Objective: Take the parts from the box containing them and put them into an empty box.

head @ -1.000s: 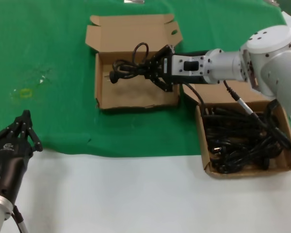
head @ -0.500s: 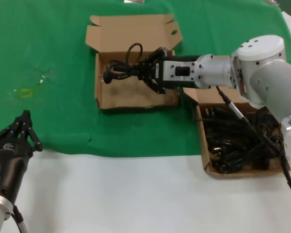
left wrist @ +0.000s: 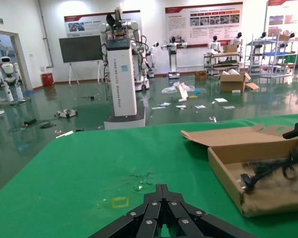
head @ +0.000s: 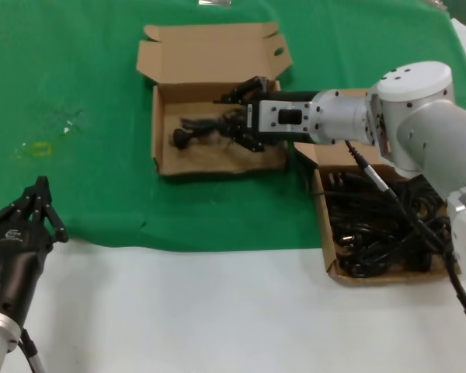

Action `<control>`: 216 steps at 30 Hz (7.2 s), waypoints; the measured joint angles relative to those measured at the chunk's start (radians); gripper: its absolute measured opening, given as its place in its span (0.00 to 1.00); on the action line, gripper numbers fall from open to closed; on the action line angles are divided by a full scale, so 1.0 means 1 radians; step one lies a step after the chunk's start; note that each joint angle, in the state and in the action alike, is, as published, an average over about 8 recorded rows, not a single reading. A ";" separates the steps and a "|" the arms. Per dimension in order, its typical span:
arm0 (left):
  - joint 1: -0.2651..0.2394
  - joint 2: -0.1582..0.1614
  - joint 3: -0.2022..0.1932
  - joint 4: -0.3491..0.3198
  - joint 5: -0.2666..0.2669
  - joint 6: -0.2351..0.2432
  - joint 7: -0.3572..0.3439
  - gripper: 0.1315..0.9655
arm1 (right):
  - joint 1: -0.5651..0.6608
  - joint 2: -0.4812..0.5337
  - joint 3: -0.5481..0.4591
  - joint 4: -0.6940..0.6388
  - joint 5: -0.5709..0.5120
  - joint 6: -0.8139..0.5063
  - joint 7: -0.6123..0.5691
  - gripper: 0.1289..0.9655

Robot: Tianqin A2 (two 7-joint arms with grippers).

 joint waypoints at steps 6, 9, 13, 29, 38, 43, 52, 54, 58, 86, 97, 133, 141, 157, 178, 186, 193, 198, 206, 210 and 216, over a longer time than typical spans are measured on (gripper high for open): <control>0.000 0.000 0.000 0.000 0.000 0.000 0.000 0.01 | -0.003 0.000 0.005 0.000 0.000 0.003 -0.009 0.22; 0.000 0.000 0.000 0.000 0.000 0.000 0.000 0.01 | -0.004 0.001 0.008 -0.001 0.001 0.004 -0.012 0.27; 0.000 0.000 0.000 0.000 0.000 0.000 0.000 0.01 | -0.003 0.004 0.015 -0.001 0.005 0.003 -0.016 0.28; 0.000 0.000 0.000 0.000 0.000 0.000 0.000 0.01 | 0.005 0.053 0.065 0.004 0.046 -0.041 -0.035 0.69; 0.000 0.000 0.000 0.000 0.000 0.000 0.000 0.01 | -0.003 0.098 0.099 0.011 0.078 -0.083 -0.032 0.87; 0.000 0.000 0.000 0.000 0.000 0.000 0.000 0.01 | -0.004 0.103 0.105 0.012 0.083 -0.089 -0.033 0.91; 0.000 0.000 0.000 0.000 0.000 0.000 0.000 0.04 | -0.045 0.109 0.111 0.060 0.088 -0.067 -0.001 0.99; 0.000 0.000 0.000 0.000 0.000 0.000 0.000 0.06 | -0.070 0.113 0.114 0.090 0.090 -0.052 0.021 0.99; 0.000 0.000 0.000 0.000 0.000 0.000 0.000 0.10 | -0.130 0.122 0.122 0.161 0.097 -0.018 0.072 1.00; 0.000 0.000 0.000 0.000 0.000 0.000 0.001 0.71 | -0.626 0.195 0.188 0.746 0.148 0.263 0.486 1.00; 0.000 0.000 0.000 0.000 0.000 0.000 0.000 0.87 | -0.821 0.223 0.214 0.977 0.169 0.375 0.650 1.00; 0.000 0.000 0.000 0.000 0.000 0.000 0.000 1.00 | -1.295 0.293 0.277 1.537 0.218 0.644 1.047 1.00; 0.000 0.000 0.000 0.000 0.000 0.000 0.000 1.00 | -1.295 0.293 0.277 1.537 0.218 0.644 1.048 1.00; 0.000 0.000 0.000 0.000 0.000 0.000 0.000 1.00 | -1.295 0.293 0.277 1.537 0.218 0.644 1.048 1.00; 0.000 0.000 0.000 0.000 0.000 0.000 0.000 1.00 | -1.295 0.293 0.277 1.537 0.218 0.644 1.048 1.00; 0.000 0.000 0.000 0.000 0.000 0.000 0.000 1.00 | -1.295 0.293 0.277 1.537 0.218 0.644 1.048 1.00; 0.000 0.000 0.000 0.000 0.000 0.000 0.000 1.00 | -1.295 0.293 0.277 1.537 0.218 0.644 1.047 1.00; 0.000 0.000 0.000 0.000 0.000 0.000 0.000 1.00 | -1.295 0.293 0.277 1.537 0.218 0.644 1.047 1.00; 0.000 0.000 0.000 0.000 0.000 0.000 0.000 1.00 | -1.295 0.293 0.277 1.537 0.218 0.644 1.047 1.00; 0.000 0.000 0.000 0.000 0.000 0.000 0.000 1.00 | -1.295 0.293 0.277 1.537 0.218 0.644 1.047 1.00; 0.000 0.000 0.000 0.000 0.000 0.000 0.000 1.00 | -1.295 0.293 0.277 1.537 0.218 0.644 1.047 1.00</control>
